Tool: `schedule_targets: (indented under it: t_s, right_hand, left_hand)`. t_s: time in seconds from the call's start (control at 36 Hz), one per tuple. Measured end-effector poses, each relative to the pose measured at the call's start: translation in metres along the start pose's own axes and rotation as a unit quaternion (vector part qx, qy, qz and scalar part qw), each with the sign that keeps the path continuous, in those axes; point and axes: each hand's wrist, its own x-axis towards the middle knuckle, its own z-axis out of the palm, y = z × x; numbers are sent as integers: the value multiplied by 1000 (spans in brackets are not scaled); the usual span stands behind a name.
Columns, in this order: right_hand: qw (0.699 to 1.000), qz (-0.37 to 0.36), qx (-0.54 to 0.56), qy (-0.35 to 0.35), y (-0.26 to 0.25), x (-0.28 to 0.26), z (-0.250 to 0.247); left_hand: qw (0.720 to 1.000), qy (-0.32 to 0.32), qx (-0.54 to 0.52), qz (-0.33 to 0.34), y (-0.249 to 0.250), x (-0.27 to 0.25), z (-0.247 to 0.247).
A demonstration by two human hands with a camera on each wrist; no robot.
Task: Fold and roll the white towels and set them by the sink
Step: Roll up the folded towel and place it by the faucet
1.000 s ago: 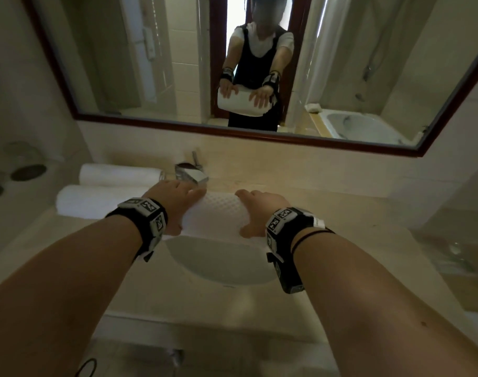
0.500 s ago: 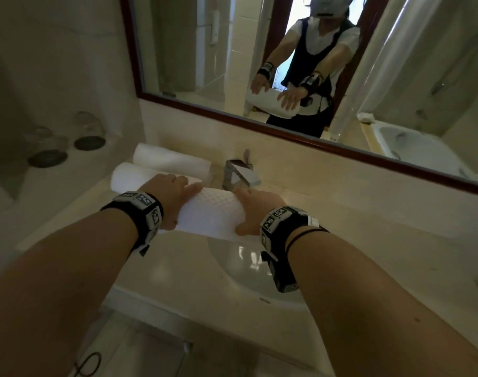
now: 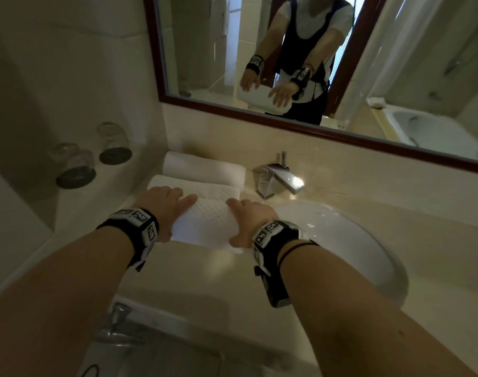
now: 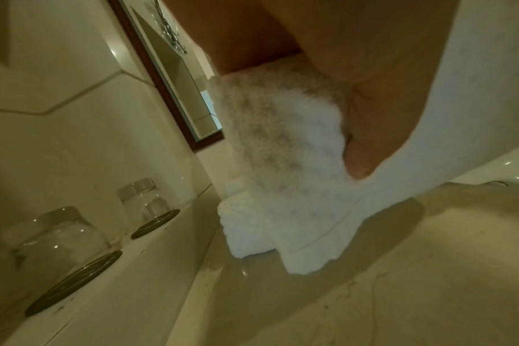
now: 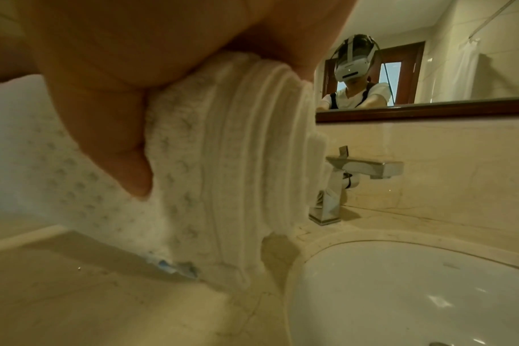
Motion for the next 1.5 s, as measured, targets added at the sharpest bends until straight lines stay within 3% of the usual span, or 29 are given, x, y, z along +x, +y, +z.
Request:
schedule_targets:
  t_s: [0.22, 0.36, 0.47, 0.58, 0.67, 0.75, 0.94, 1.0, 1.08, 1.31, 1.5]
  right_hand:
    - [1000, -7, -10, 20, -20, 42, 16]
    - [999, -2, -21, 47, -34, 68, 46]
    - [999, 8, -41, 28, -45, 76, 81]
    - [993, 3, 7, 118, -47, 74, 112]
    - [984, -21, -11, 174, -45, 79, 115]
    - [989, -14, -5, 149, -42, 84, 109]
    - [994, 32, 2, 106, -40, 85, 107]
    - [996, 31, 3, 81, -41, 85, 100]
    - [1000, 24, 12, 11, -39, 83, 94]
    - [998, 34, 15, -57, -38, 71, 84]
    - [996, 52, 41, -52, -32, 56, 76]
  left_hand:
    - [1000, 2, -9, -9, -31, 20, 31]
    - [999, -3, -26, -34, -40, 31, 62]
    - [999, -7, -42, -20, -29, 35, 93]
    - [990, 106, -87, -14, -21, 42, 138]
    - [989, 110, -103, -7, -22, 44, 144]
    - [987, 128, -99, 3, -26, 55, 140]
    - [989, 88, -114, -28, -16, 60, 128]
    - [991, 12, -116, -60, -15, 54, 113]
    - [988, -36, -125, -79, -14, 53, 100]
    - [988, -16, -152, -32, 8, 55, 76]
    - [993, -8, -117, -21, 16, 59, 61]
